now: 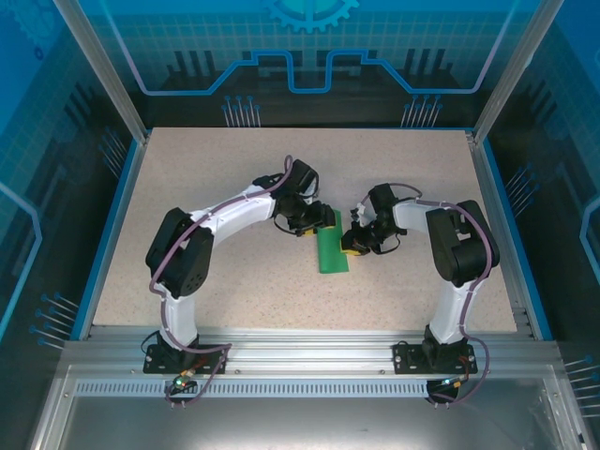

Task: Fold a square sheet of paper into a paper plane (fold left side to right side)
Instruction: Hold the square sheet of paper at the center of the table, then first fold the square sheet of paper in half at the center of the table.

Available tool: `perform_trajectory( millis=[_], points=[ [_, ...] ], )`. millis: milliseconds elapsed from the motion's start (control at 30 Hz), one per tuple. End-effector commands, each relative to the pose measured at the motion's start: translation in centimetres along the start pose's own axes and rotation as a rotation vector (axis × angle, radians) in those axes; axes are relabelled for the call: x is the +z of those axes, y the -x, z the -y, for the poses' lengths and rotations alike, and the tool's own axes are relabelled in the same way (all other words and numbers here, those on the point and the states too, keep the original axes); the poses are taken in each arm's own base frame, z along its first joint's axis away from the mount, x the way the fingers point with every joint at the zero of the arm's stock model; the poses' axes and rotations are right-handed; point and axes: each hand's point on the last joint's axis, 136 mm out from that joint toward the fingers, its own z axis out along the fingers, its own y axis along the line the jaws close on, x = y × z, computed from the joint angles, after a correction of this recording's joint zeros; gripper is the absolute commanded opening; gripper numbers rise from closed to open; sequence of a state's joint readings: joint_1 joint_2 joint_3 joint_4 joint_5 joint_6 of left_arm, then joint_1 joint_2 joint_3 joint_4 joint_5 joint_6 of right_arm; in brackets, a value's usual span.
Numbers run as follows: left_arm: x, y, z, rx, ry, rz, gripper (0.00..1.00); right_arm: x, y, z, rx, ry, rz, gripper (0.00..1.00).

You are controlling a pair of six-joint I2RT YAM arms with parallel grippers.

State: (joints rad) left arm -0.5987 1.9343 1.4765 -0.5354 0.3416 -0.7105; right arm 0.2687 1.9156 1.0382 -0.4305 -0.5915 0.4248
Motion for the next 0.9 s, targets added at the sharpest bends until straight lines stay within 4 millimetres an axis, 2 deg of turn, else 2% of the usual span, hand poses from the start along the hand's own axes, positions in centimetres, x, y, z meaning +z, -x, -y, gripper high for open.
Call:
perform_trajectory(
  millis=[0,100,200,467,700,867],
  points=[
    [1.7,-1.6,1.1,0.021,-0.082,-0.079,0.52,1.6,-1.5,3.5,0.059,-0.137,-0.06,0.13],
    [3.0,-1.7,1.2,0.02,-0.103,-0.102,0.49,1.5,-1.6,3.6,0.06,-0.139,-0.062,0.13],
    [4.2,-1.7,0.4,0.012,-0.084,-0.117,0.47,1.5,-1.6,3.6,0.058,-0.142,-0.064,0.13],
    [6.3,-2.0,-4.3,0.004,0.069,-0.13,0.45,1.4,-1.7,3.9,0.059,-0.158,-0.067,0.13],
    [6.8,-1.7,-7.6,-0.032,0.124,-0.122,0.44,1.4,-2.0,4.2,0.062,-0.177,-0.077,0.13],
    [6.6,-1.0,-9.1,-0.044,0.137,-0.111,0.44,1.4,-2.2,4.4,0.06,-0.189,-0.083,0.13]
  ],
)
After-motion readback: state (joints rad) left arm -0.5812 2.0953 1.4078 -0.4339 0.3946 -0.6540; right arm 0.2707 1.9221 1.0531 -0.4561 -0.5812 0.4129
